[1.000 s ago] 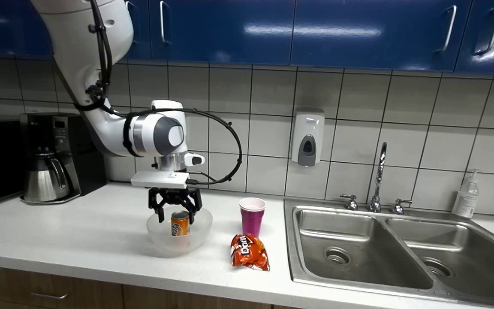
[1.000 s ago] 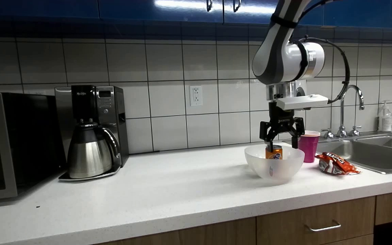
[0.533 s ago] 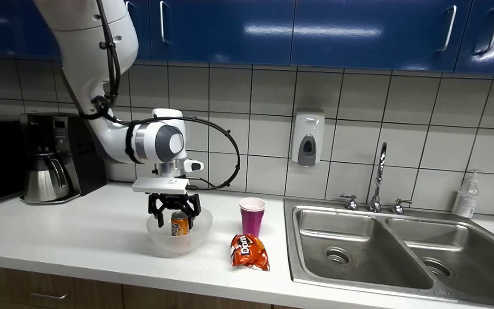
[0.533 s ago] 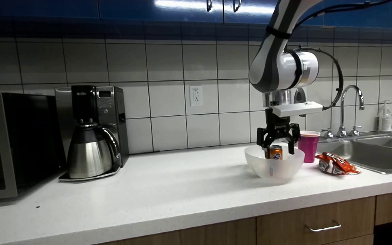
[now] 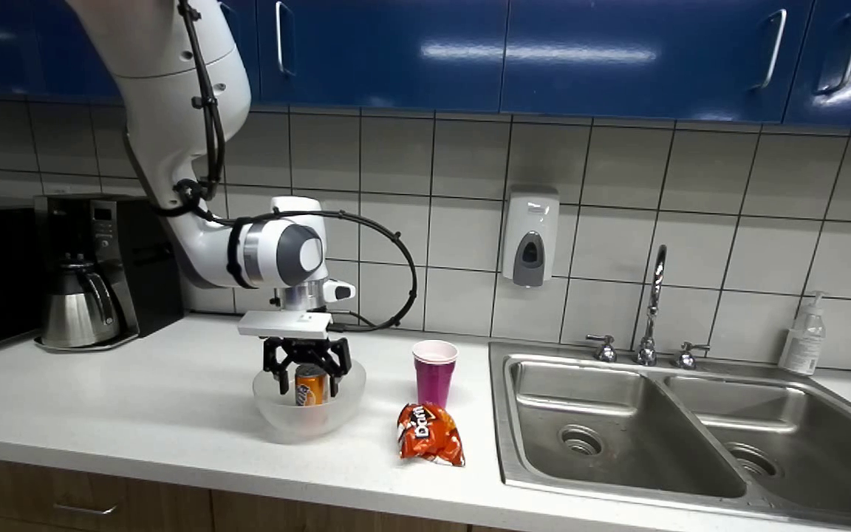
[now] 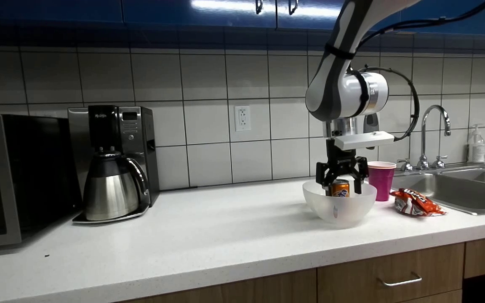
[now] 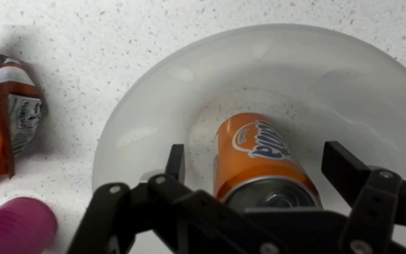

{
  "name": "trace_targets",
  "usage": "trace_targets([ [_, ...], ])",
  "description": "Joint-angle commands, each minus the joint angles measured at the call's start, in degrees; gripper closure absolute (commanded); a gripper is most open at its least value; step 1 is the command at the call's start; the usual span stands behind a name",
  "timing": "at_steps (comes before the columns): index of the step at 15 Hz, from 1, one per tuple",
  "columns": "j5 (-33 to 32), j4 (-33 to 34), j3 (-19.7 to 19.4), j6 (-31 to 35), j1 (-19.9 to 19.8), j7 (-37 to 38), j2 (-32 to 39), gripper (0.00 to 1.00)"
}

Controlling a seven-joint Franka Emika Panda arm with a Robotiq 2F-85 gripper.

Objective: Pick up the orange fanta can from the clear bowl and put it on the kitchen counter

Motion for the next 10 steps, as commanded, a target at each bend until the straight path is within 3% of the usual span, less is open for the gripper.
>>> trace_targets([
  [1,-1.0,2.3,-0.3,0.1,0.0,1.0,1.7,0.0],
  [5,-0.9,3.3,-0.3,0.1,-0.1,0.9,2.6,0.0],
  [6,-0.8,3.4,-0.3,0.2,-0.1,0.8,2.7,0.25],
  [7,-0.8,3.5,-0.4,0.2,-0.1,0.7,2.8,0.26],
  [10,-0.9,3.7,-0.4,0.1,-0.1,0.7,3.0,0.51],
])
